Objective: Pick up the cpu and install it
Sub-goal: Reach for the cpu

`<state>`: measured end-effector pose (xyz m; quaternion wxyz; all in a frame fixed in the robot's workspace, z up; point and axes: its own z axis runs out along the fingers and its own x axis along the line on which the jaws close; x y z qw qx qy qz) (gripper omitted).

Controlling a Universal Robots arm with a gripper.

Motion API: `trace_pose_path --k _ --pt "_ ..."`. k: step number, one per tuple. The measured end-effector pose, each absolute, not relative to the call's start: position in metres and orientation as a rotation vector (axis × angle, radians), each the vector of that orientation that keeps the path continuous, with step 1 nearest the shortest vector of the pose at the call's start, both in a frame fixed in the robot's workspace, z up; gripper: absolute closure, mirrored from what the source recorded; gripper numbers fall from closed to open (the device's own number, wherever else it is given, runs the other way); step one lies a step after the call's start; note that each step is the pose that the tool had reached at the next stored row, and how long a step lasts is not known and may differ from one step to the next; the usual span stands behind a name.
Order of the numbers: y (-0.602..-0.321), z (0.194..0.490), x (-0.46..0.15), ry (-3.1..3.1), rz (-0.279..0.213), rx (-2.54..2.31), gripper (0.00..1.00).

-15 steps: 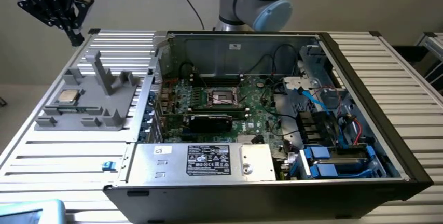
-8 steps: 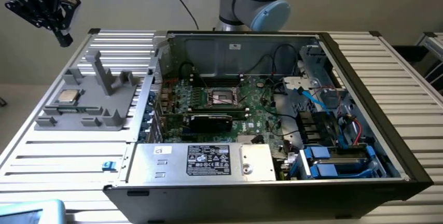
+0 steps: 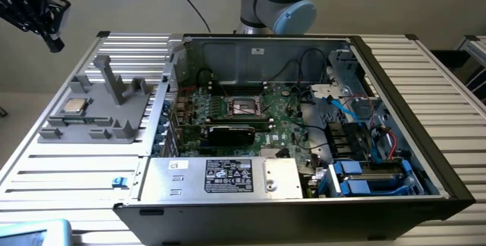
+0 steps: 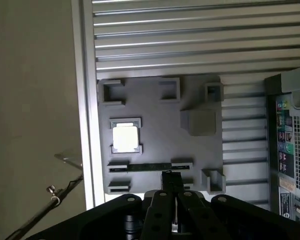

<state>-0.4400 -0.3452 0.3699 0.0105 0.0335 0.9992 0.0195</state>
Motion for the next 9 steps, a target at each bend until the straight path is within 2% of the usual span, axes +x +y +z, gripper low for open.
trace_pose_path --k 9 --pt "-0.338 0.365 -0.478 3.118 0.060 0.103 0.89"
